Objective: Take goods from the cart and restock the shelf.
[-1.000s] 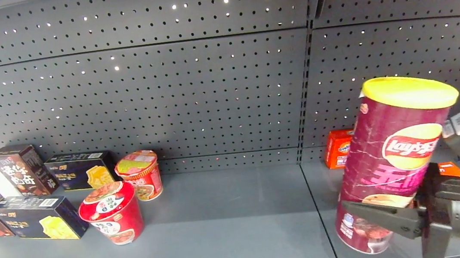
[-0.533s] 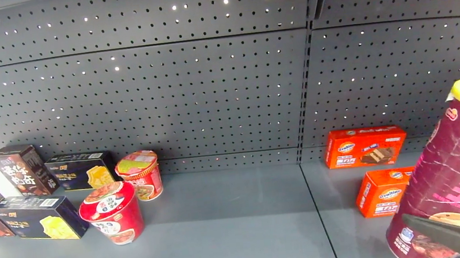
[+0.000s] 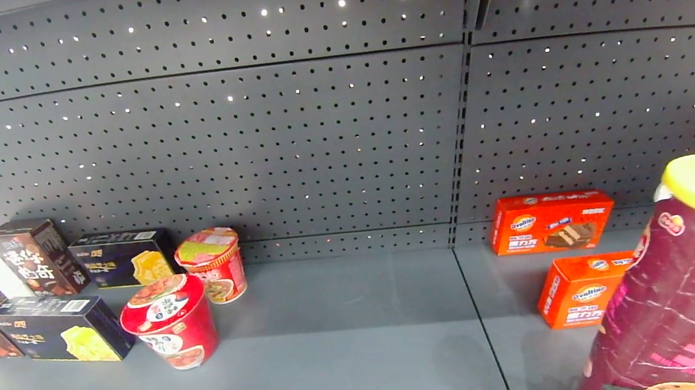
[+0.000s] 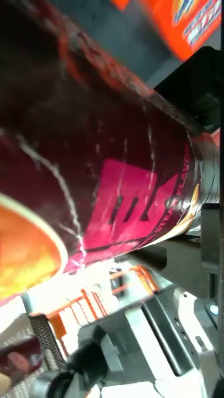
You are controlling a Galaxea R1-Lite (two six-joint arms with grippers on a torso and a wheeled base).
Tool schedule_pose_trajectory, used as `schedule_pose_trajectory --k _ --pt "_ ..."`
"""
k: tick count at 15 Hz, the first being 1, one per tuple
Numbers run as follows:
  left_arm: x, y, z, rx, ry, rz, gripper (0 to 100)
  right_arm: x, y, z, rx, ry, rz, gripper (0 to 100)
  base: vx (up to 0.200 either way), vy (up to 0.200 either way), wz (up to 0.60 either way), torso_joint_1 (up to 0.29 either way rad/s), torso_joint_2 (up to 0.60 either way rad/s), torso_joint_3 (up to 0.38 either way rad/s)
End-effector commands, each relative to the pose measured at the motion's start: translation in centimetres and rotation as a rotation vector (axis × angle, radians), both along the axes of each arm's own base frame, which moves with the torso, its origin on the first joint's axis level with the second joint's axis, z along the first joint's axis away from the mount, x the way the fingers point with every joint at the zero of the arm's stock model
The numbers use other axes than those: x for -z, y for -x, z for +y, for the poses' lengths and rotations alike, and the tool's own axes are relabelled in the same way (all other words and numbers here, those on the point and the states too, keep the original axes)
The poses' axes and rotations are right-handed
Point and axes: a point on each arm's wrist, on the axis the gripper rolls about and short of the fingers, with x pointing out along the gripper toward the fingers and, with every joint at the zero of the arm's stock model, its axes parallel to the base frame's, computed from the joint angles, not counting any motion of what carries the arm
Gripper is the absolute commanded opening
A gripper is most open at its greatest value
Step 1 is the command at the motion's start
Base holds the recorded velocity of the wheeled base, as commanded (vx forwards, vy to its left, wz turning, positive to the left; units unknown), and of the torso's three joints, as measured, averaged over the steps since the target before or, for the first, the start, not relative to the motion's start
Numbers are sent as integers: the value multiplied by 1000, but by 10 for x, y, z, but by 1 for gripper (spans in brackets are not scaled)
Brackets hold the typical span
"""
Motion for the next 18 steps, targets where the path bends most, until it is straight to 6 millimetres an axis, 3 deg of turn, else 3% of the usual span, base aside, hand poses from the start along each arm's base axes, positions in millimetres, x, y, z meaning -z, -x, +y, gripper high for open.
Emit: schedule_pose_trajectory --k 1,7,10,14,18 --pt "-1 0 0 -1 1 -4 0 11 -22 23 -22 64 71 0 0 0 0 0 0 0" --pt "-19 -5 -1 -1 1 -6 0 31 -70 71 -88 28 56 0 0 0 0 0 0 0" --pt "-21 -6 -1 -6 0 -6 0 29 -91 90 -137 8 52 0 0 0 0 0 0 0" --pt "-22 -6 -1 -12 -3 -5 0 49 -119 106 -173 -27 22 0 0 0 0 0 0 0" --pt "-22 -6 -1 -18 -2 -1 0 65 -131 108 -154 -20 36 0 0 0 0 0 0 0"
